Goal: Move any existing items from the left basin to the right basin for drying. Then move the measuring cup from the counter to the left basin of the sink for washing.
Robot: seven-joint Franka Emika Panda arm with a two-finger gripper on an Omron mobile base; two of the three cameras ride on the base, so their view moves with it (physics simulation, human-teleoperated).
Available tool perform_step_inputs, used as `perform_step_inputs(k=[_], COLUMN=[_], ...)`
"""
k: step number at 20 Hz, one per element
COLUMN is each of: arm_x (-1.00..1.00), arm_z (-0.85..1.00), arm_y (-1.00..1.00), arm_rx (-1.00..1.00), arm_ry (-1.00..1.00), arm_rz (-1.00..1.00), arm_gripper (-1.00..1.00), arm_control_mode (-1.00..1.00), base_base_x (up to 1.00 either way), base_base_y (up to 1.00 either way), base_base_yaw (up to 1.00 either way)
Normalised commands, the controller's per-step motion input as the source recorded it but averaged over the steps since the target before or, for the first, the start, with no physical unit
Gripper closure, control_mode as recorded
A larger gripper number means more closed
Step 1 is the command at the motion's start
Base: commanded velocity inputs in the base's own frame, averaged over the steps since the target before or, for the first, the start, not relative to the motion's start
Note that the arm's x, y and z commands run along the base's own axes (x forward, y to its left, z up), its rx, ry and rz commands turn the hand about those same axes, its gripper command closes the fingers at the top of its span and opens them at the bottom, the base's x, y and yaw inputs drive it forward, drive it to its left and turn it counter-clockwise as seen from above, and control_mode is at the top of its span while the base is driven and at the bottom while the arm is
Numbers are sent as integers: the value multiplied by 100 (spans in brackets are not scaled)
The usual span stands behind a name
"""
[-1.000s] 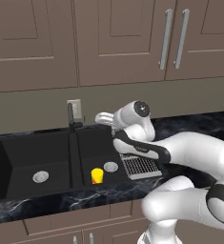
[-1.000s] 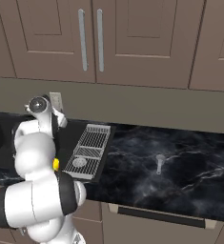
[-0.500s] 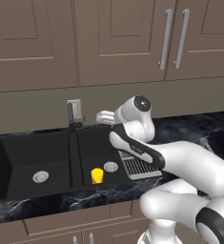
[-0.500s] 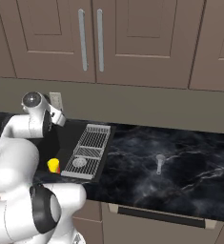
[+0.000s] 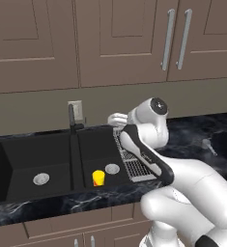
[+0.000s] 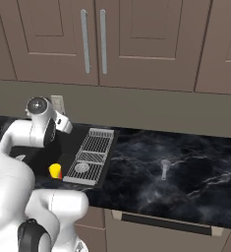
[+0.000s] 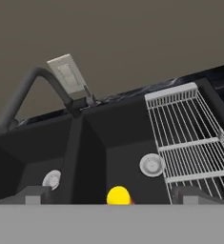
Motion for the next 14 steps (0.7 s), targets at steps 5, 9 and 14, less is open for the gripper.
perform_step_inputs(k=[5,9,14], arm_x=[-11,0,0], arm_z=[13,8,1], arm_y=[-42,-49,-54], arm_rx=[0,0,0], arm_ry=[0,1,4], arm_rz=[0,0,0], arm_gripper=[-100,-100,-100], arm_control_mode=[-100,-100,-100], base_base_x=[0,0,0], base_base_y=[0,0,0], base_base_yaw=[0,0,0])
